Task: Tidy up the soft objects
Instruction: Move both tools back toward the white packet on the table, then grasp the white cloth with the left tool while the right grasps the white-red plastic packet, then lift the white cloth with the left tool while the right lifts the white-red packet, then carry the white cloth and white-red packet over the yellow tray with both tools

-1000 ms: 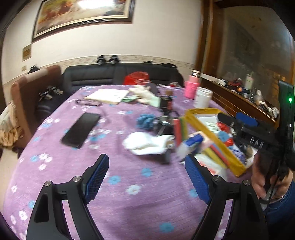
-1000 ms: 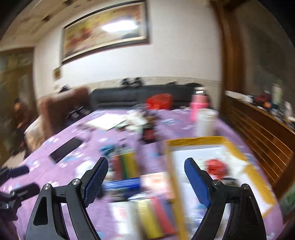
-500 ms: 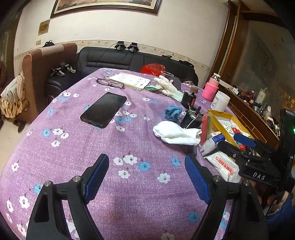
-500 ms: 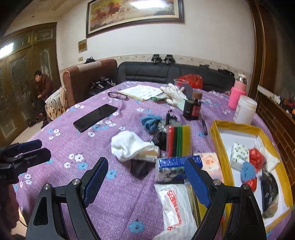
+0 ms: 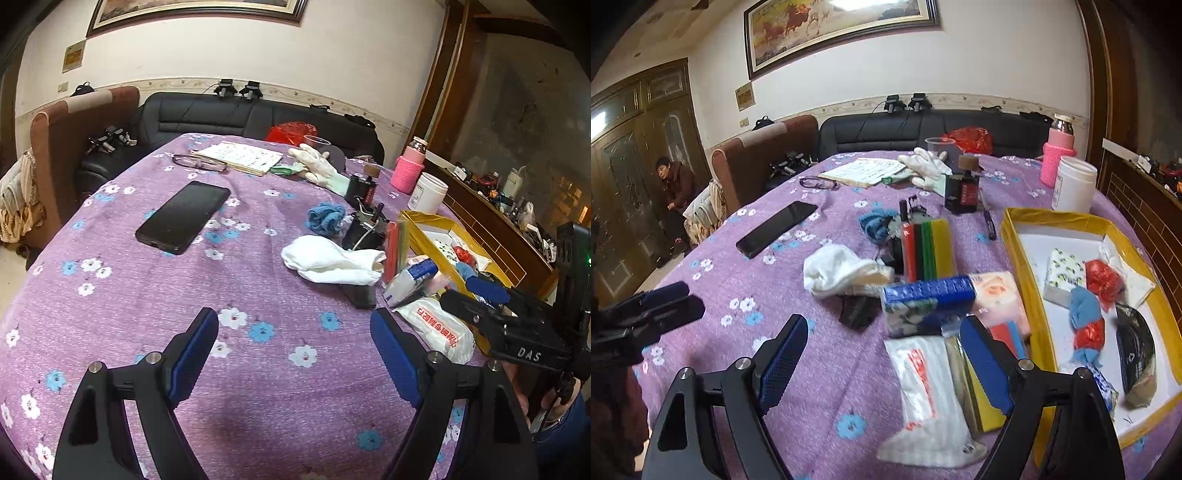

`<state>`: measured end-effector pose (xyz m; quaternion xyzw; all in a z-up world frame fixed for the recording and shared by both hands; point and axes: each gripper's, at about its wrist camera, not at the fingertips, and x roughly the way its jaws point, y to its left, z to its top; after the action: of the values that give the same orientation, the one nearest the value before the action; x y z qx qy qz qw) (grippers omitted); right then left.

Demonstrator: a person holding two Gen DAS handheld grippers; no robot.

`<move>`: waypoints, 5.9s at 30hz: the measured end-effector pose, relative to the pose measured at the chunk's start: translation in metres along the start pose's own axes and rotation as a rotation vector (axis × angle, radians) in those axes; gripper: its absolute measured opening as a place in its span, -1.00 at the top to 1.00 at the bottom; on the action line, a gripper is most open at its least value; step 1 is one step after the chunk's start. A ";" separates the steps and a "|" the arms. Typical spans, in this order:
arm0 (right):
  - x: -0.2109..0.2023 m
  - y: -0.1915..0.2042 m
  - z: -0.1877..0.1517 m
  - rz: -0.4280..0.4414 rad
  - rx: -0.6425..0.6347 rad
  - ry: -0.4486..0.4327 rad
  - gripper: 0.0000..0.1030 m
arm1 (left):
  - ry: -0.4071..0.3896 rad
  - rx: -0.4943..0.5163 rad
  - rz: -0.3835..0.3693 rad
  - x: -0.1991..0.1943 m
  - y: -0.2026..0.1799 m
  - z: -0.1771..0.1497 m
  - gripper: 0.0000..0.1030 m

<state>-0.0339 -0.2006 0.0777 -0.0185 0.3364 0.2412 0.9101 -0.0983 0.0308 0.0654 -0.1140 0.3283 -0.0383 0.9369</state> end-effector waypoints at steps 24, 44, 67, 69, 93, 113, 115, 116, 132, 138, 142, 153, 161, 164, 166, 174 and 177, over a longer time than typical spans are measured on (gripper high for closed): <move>0.000 0.001 -0.044 0.157 -0.040 0.161 0.18 | 0.090 -0.112 -0.042 0.034 0.030 -0.002 -0.63; 0.016 -0.018 -0.043 0.230 0.055 0.091 0.25 | 0.292 -0.250 -0.086 0.122 -0.013 0.066 -0.75; 0.021 -0.014 -0.039 0.262 0.039 0.105 0.25 | 0.218 -0.112 0.026 0.051 0.034 0.008 0.79; 0.022 -0.004 -0.035 0.228 -0.004 0.109 0.26 | 0.226 -0.113 0.033 0.051 0.041 0.001 0.79; 0.076 0.073 -0.023 0.146 -0.277 0.241 0.71 | 0.220 -0.022 0.034 0.068 0.030 -0.002 0.28; 0.064 0.043 0.020 0.174 -0.085 0.020 0.96 | 0.076 -0.113 -0.049 0.055 0.040 0.009 0.79; 0.062 0.038 0.021 0.170 -0.073 0.010 0.96 | 0.069 -0.107 -0.042 0.055 0.038 0.009 0.79; 0.061 0.036 0.022 0.177 -0.068 0.004 0.96 | 0.070 -0.103 -0.038 0.056 0.037 0.009 0.79; 0.051 0.022 0.020 0.301 -0.047 0.093 0.92 | 0.068 -0.102 -0.017 0.055 0.037 0.008 0.79; 0.041 0.021 0.002 0.241 -0.192 0.152 -0.35 | 0.056 -0.097 -0.033 0.053 0.037 0.008 0.79; 0.044 0.019 -0.013 0.219 -0.273 0.218 -0.35 | 0.055 -0.101 -0.041 0.053 0.038 0.008 0.79; 0.056 0.006 -0.033 0.181 -0.280 0.323 0.08 | 0.053 -0.108 -0.051 0.053 0.039 0.008 0.79; 0.054 0.037 0.010 0.198 -0.180 0.165 0.17 | 0.042 -0.111 -0.048 0.050 0.039 0.008 0.79; 0.060 0.048 0.028 0.159 -0.161 0.095 0.17 | 0.039 -0.104 -0.044 0.049 0.039 0.008 0.79; 0.066 0.052 0.032 0.150 -0.140 0.071 0.17 | 0.034 -0.099 -0.045 0.047 0.039 0.007 0.79; 0.077 0.032 0.030 0.139 -0.071 0.066 0.17 | 0.045 -0.073 -0.019 0.051 0.032 0.008 0.79; 0.068 0.022 0.036 0.146 -0.048 0.028 0.17 | 0.046 -0.068 0.000 0.053 0.031 0.008 0.79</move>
<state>0.0233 -0.1452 0.0661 -0.0192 0.3439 0.3145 0.8846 -0.0524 0.0546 0.0322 -0.1450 0.3510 -0.0297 0.9246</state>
